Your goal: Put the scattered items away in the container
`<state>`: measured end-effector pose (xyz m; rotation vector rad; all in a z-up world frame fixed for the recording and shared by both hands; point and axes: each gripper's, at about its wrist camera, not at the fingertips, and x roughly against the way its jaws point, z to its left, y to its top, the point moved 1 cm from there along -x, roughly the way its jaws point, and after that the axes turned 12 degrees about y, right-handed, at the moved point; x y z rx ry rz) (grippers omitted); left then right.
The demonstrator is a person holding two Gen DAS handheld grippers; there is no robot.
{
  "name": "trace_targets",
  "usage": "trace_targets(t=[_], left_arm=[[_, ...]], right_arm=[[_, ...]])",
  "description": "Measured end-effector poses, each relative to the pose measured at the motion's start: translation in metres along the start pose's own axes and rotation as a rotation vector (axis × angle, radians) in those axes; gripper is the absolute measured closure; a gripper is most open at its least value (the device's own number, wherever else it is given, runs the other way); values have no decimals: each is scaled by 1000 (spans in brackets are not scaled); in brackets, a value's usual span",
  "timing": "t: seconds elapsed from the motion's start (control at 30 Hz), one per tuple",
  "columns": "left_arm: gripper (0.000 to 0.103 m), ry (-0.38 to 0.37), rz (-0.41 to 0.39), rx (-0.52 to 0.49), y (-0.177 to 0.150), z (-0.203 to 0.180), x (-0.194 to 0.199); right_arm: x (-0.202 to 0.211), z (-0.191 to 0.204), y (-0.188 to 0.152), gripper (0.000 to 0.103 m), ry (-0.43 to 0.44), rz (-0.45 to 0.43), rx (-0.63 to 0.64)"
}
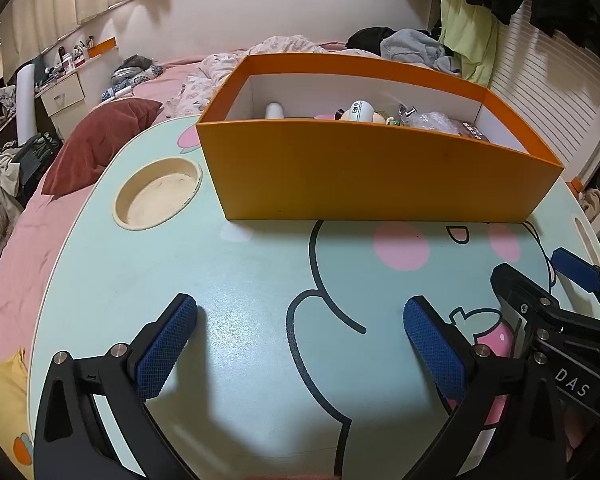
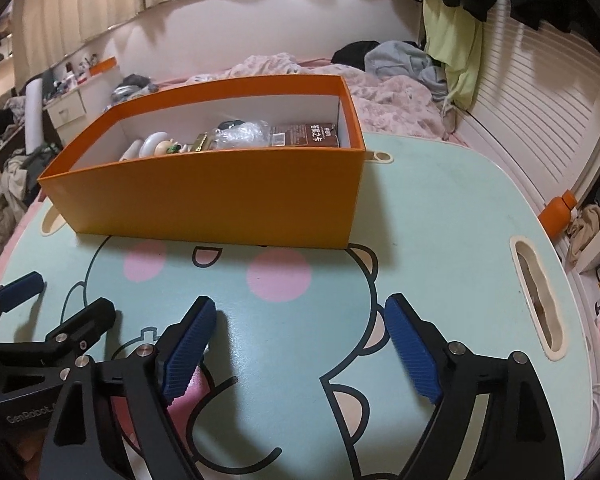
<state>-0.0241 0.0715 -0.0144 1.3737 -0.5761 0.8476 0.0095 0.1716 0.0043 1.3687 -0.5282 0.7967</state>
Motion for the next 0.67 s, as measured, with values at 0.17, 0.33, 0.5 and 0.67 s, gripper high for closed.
trace_targets(t=[0.17,0.33,0.5,0.67], left_arm=[[0,0,-1,0,0,0,0],[0,0,-2,0,0,-1,0],[0,1,-2,0,0,-1,0],[0,0,-4,1,1,0,1]], right_arm=[[1,0,-3,16,-1,-2,-1],[0,0,-2,16,-2,-2,-1],[1,0,-3,16,-2,-2,-1],[0,0,-3,16,-2,-2,0]])
